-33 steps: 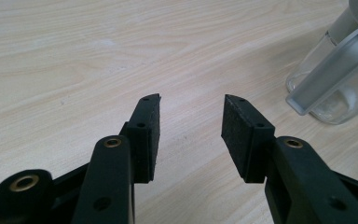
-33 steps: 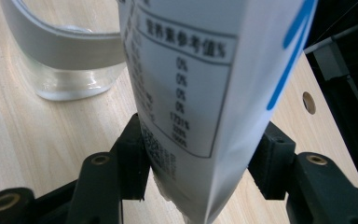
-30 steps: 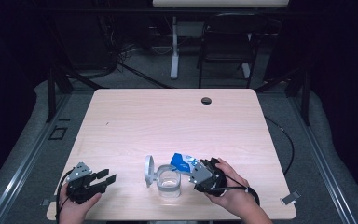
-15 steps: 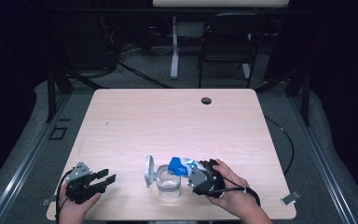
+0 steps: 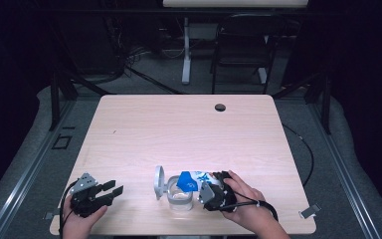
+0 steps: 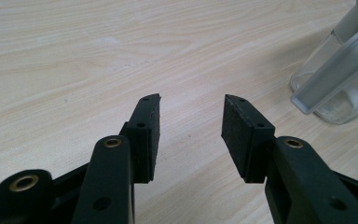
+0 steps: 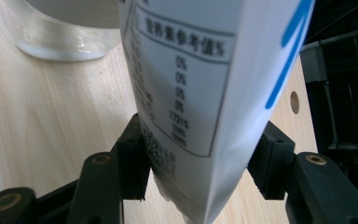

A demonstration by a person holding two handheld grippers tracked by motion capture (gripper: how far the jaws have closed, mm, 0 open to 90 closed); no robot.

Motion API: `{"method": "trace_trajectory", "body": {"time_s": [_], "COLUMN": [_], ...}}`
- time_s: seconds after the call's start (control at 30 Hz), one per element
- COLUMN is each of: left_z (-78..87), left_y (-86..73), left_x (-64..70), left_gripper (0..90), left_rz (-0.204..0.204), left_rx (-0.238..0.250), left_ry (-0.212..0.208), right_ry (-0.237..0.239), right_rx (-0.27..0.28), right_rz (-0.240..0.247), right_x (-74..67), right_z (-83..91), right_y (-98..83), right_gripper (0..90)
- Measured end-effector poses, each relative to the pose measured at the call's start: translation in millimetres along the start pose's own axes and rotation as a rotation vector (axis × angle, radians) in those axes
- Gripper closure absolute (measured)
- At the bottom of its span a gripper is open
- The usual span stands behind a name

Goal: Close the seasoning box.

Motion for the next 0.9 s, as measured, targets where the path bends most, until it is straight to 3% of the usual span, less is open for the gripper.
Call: {"method": "trace_trajectory", "body": {"time_s": [0.27,0.9], "left_z": [0.0,0.0], "left_y": [-0.1,0.0], "left_x": [0.4,0.1], "left_gripper": [57.3,56.9], "left_rz": [-0.002,-0.001], "left_rx": [-0.001,0.0], "left_ry": [-0.001,0.0], "right_ry": [-0.015,-0.067], "right_rx": [-0.003,-0.053], "right_rz": [0.004,0.115], "right_x": [1.4,5.6], "right_z": [-0.8,1.7], "right_y": [-0.2,0.7], "right_gripper": [47.5,47.6]}}
Point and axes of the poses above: each handheld gripper's, and its own axes: z roughly backward along the jaws, y roughly out of its top, x roughly to its right, the point moved 9 cm from there along -z, roughly forward along the jaws, and after that the axes turned 12 degrees about -z, right-handed, at the moved point
